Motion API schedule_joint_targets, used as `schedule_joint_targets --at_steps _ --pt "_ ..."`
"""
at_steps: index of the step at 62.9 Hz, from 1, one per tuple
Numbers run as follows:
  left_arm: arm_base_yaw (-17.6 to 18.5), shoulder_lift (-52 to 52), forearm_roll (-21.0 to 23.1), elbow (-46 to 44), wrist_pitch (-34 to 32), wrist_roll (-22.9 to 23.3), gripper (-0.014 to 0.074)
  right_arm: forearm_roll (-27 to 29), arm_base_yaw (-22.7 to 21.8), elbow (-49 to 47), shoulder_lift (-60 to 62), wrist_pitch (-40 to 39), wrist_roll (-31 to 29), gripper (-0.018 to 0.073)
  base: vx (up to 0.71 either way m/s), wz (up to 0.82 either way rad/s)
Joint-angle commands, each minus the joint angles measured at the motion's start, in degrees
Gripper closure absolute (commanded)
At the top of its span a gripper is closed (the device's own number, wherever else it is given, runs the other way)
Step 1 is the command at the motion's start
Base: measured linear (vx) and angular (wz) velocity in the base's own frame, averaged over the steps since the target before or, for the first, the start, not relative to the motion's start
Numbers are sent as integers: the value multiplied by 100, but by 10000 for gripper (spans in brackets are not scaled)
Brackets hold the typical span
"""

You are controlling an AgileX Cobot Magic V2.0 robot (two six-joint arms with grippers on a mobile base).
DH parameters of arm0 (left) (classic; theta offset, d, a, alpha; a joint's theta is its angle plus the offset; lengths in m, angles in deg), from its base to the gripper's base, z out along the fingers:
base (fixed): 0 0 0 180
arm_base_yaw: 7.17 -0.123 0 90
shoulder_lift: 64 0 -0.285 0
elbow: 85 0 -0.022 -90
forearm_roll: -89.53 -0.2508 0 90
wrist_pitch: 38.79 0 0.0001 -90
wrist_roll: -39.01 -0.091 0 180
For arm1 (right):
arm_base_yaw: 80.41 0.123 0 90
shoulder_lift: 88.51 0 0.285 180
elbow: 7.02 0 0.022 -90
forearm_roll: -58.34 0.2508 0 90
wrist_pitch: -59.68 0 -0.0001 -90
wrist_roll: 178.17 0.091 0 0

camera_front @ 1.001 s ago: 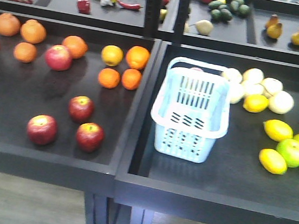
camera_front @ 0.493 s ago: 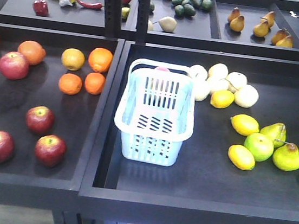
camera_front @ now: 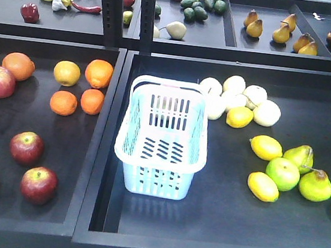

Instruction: Pick three apples into basket with both arms

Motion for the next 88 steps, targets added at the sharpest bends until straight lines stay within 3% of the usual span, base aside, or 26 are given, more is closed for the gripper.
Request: schedule_joint_targets --at_steps 1,88 --pt "35 -73 31 -145 -462 -13 603 -58 7 71 70 -436 -37 564 10 1" --pt "35 -73 31 -145 -462 -13 603 -58 7 71 70 -433 -37 564 7 2"
